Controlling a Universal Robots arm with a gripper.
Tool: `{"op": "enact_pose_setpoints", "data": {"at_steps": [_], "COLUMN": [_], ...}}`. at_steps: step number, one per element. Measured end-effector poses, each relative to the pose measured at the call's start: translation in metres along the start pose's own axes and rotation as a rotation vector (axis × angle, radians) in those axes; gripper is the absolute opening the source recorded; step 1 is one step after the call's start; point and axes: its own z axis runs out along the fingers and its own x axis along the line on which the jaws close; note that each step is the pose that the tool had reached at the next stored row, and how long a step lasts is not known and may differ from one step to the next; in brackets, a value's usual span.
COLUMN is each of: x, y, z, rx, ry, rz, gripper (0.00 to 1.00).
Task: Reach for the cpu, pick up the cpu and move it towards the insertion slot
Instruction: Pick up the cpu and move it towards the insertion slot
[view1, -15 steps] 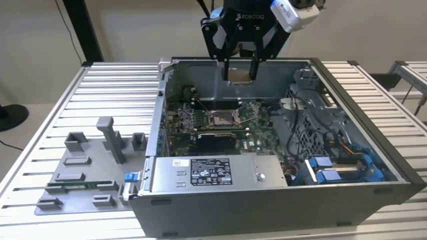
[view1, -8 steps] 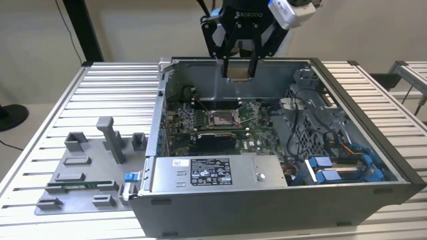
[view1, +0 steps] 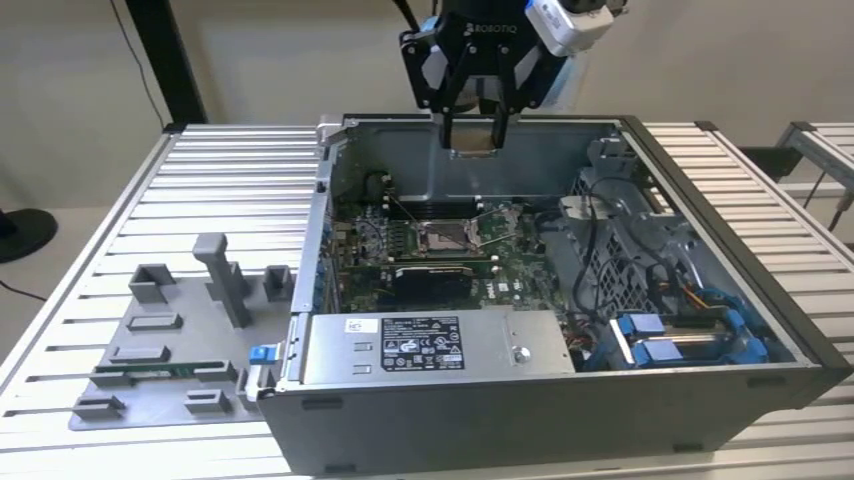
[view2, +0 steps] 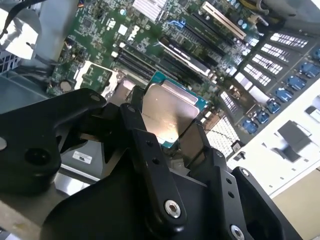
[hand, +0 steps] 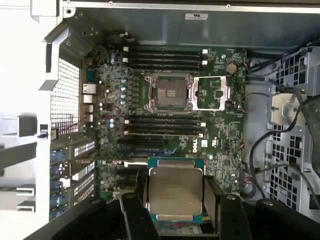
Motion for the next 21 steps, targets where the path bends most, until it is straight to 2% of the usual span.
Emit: {"op": "enact_pose_setpoints", "data": {"at_steps": [10,21], "x": [-0.0001,-0.0002], "y": [0.0249,0.0471], "z": [0.0140,0.0195], "rx": [0.0000,0.0000], "ry": [-0.0002,-0.0007], "rz": [0.009,0.023], "gripper": [0.00,0.00]}}
